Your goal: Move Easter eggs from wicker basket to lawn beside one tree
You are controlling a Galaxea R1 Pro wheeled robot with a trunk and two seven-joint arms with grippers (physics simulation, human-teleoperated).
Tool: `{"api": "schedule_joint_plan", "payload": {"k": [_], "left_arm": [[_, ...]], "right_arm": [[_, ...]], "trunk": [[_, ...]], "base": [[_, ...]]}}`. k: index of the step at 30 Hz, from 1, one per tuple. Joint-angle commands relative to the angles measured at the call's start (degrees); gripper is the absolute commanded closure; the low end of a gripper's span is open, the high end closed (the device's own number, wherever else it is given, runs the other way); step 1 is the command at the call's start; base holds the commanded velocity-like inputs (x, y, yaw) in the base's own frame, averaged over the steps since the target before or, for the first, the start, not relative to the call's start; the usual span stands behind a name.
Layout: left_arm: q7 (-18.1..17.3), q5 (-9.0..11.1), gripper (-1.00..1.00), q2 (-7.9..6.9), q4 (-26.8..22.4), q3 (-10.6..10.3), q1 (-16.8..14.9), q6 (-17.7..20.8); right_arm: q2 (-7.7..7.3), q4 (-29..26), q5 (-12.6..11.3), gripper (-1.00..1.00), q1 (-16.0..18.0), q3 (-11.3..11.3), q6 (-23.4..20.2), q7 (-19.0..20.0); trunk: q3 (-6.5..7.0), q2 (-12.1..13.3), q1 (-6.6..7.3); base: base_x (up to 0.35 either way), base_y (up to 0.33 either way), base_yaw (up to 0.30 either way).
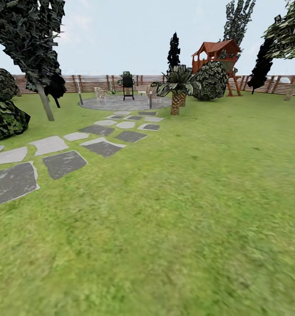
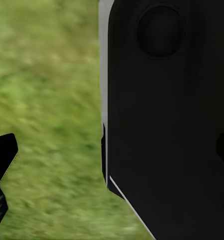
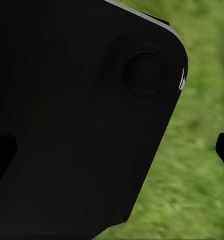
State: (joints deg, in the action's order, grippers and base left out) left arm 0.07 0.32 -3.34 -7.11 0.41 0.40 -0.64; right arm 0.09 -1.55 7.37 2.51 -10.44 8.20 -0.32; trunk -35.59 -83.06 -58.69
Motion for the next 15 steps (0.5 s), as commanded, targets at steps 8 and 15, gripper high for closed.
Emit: {"api": "schedule_joint_plan", "payload": {"k": [8, 15], "left_arm": [[0.02, 0.03, -1.0, 0.0, -0.1, 0.03, 0.04, -0.07], [0.02, 0.03, -1.0, 0.0, -0.1, 0.03, 0.04, -0.07]], "right_arm": [[0.0, 0.06, 0.54, -1.0, 0.04, 0.07, 0.15, -0.03], [0.0, 0.06, 0.54, -1.0, 0.04, 0.07, 0.15, -0.03]], "trunk": [[-0.04, -0.02, -0.04], [-0.04, -0.02, -0.04]], "base": [[0.339, 0.0, 0.0], [0.339, 0.0, 0.0]]}}
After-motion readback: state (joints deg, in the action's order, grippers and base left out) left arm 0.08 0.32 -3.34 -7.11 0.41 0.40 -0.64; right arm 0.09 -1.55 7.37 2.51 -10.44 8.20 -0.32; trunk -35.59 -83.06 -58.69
